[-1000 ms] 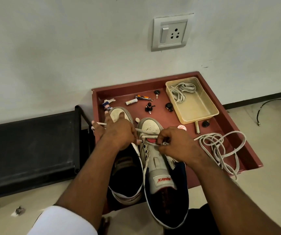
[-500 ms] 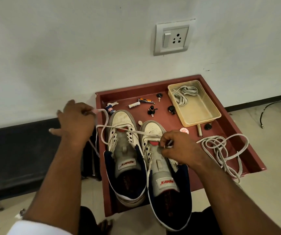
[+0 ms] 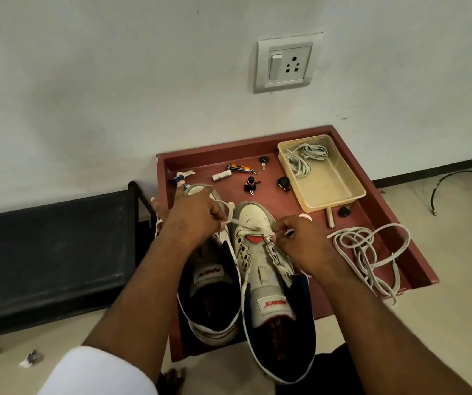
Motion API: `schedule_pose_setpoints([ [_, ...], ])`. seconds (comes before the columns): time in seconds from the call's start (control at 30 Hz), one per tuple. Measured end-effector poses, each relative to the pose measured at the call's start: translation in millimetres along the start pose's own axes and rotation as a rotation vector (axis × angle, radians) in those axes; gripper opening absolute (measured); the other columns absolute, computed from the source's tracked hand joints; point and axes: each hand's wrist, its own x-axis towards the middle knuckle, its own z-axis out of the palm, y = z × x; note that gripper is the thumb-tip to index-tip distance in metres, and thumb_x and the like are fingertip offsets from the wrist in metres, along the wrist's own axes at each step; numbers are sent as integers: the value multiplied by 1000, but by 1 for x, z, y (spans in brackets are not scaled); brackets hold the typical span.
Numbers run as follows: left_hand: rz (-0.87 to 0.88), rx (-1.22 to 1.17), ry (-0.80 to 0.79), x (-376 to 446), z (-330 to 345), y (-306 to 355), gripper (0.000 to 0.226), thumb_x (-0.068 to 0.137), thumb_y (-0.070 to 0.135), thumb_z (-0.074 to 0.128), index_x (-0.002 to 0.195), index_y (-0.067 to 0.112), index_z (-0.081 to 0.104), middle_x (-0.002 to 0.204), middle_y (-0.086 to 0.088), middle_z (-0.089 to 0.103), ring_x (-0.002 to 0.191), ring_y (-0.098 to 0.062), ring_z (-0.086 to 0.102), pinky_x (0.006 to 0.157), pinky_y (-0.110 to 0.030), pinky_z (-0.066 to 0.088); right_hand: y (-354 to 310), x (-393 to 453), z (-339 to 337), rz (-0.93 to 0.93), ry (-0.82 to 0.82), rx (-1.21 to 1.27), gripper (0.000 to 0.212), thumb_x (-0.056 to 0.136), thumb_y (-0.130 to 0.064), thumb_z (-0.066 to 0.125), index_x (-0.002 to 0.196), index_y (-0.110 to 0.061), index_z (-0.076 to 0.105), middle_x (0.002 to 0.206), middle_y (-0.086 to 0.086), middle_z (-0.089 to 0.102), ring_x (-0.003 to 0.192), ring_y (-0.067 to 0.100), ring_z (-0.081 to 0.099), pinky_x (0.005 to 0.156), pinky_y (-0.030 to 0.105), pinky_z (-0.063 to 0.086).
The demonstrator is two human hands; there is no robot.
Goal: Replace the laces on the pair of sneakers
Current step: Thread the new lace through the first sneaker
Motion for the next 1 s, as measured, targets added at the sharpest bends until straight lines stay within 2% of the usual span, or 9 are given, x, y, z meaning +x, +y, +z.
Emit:
schedule_pose_setpoints([
  [0.07,49,49,15,-2,-1,9,22,89,28,70,110,35,72,158,8,32,150,-21,6,115,-48,-19,-3,1,0,-26,32,20,23,82,-13,71,71,-31,63,80,-18,57,76,2,56,75,21,44],
  [0.17,5,100,-25,-6,1,16,38,84,34,74,120,42,65,160,10,25,151,-30,-1,111,-67,-14,-14,-5,-1,-61,72,93,25,80,-23,75,68,-40,60,93,-19,54,99,11,56,99,46,41],
  [0.27,1,51,18,-5,4,17,42,81,28,77,119,40,62,154,7,38,150,-30,8,110,-64,-13,-20,-9,-3,-99,116,200,25,78,-25,75,68,-43,61,96,-22,56,102,7,55,102,52,37],
  [0.4,-23,132,115,-3,8,15,40,82,34,76,119,38,61,133,11,56,141,-22,31,110,-60,-13,-22,-10,-6,-118,142,304,19,83,-22,72,74,-35,61,99,-14,61,96,-3,55,92,27,43],
  [0.57,-40,203,126,3,11,20,17,86,37,71,103,37,74,138,11,54,145,-30,24,111,-63,-7,-28,-15,-10,-202,157,483,13,87,-12,69,84,-23,65,106,-5,61,101,-5,54,76,-1,37],
  [0.7,98,-263,161,1,4,18,18,81,39,73,81,56,69,103,14,71,110,-17,61,110,-59,30,-27,-15,-12,-175,182,616,19,89,-13,67,84,-31,62,102,-14,66,97,3,59,86,25,44],
  [0.8,236,-477,224,-22,-25,49,7,89,30,70,93,30,76,87,10,73,82,-3,65,88,-30,47,-33,-20,-16,-124,110,756,26,88,-10,68,100,-32,59,97,-22,67,94,0,62,83,30,47],
  [0.87,356,-659,224,-44,-51,84,8,93,19,66,89,15,73,77,4,70,67,-2,61,67,-19,47,-44,-26,-21,-137,-28,955,51,82,-3,71,118,-33,52,120,-13,65,114,9,61,90,30,51],
  [1.0,438,-1041,215,-73,-86,138,12,96,8,59,88,11,67,89,-12,74,78,-23,71,73,-35,58,-72,-38,-33,-300,-173,1033,70,73,-3,81,133,-20,49,127,4,64,120,22,59,98,42,49],
])
